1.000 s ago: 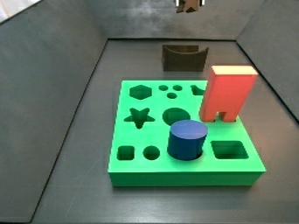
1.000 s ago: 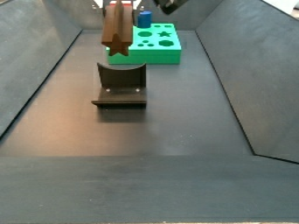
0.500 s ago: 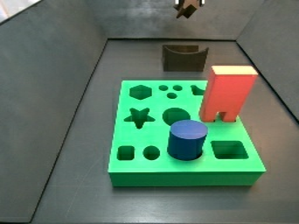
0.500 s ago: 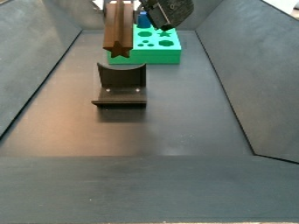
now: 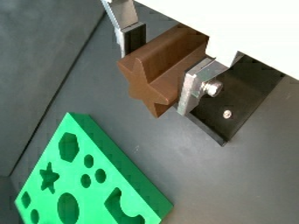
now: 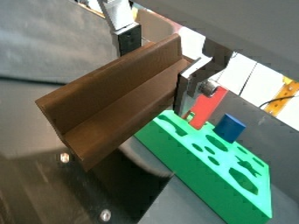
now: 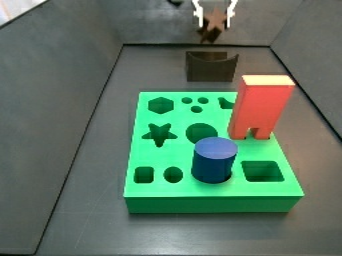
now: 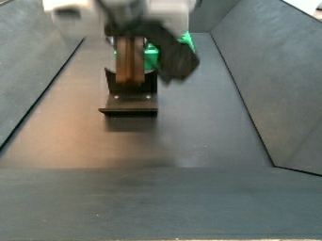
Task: Pick up the star object. Move up. Place the star object on the fixture. Regrasp the star object. Move to above the board. Insert the star object.
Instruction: Place the star object on the fixture, then regrasp the star object.
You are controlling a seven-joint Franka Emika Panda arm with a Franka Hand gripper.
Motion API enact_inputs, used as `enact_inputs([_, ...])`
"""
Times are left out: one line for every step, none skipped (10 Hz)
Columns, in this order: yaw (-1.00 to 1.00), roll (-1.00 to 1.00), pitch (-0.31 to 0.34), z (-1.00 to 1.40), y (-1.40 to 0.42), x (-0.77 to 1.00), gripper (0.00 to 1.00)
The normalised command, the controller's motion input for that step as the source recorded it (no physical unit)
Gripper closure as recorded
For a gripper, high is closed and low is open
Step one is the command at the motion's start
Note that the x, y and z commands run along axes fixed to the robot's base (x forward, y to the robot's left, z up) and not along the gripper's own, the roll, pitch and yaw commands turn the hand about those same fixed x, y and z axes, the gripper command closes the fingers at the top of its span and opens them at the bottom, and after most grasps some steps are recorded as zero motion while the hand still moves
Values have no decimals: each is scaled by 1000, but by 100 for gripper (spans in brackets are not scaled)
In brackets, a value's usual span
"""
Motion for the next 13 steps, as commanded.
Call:
enact_inputs([-143,-632,83,-1000,144,159,100])
enact_inputs([-149,-405,54,-1000,145,170,100])
enact_inputs([-148,-303,43,-1000,145,178,100])
enact_inputs([-139,-199,17,-827,113,155,100])
enact_inputs([-129,-167,3,-617,89,116,100])
enact_inputs([-109,-105,-28,-463,99,74,100])
enact_inputs([-98,-96,-33,-464,95,53,100])
enact_inputs([-83,-96,-33,-466,91,52,100])
enact_inputs([-76,-97,-32,-466,90,52,100])
enact_inputs([-70,-97,-32,-467,88,51,100])
enact_inputs([0,0,0,-167,-500,0,100])
enact_inputs([0,0,0,0,0,0,0])
enact_inputs([-35,45,16,1000,0,0,0])
